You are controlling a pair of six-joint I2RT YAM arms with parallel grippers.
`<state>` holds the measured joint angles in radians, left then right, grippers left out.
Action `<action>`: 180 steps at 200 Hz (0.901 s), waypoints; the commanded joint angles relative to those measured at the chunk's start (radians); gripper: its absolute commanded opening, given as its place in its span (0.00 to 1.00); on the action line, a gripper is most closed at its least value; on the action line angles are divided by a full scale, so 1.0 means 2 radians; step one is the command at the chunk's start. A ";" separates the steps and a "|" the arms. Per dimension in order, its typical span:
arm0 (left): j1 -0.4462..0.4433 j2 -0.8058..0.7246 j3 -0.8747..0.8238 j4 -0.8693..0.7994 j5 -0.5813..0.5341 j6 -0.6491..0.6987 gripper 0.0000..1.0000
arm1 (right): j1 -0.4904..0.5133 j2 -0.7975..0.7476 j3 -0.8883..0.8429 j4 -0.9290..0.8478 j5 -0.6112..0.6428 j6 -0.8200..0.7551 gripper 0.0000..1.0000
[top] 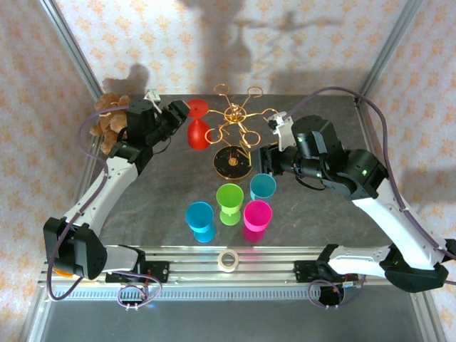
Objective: Take the wine glass off the wine glass rack
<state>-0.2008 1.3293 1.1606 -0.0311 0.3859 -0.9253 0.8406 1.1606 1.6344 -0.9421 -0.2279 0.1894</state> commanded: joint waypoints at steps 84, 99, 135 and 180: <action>0.003 0.018 0.027 0.031 0.005 0.012 0.27 | -0.003 0.002 0.007 0.004 0.018 -0.011 0.41; 0.003 0.019 0.028 0.032 0.005 0.012 0.26 | -0.002 0.002 0.007 0.005 0.018 -0.013 0.41; 0.004 0.020 0.029 0.034 0.003 0.014 0.20 | -0.003 0.003 0.005 0.006 0.016 -0.013 0.40; 0.004 0.023 0.034 0.032 0.007 0.015 0.08 | -0.002 0.003 0.004 0.004 0.017 -0.012 0.40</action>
<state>-0.2008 1.3643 1.1934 -0.0074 0.3866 -0.9146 0.8406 1.1660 1.6344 -0.9421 -0.2127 0.1791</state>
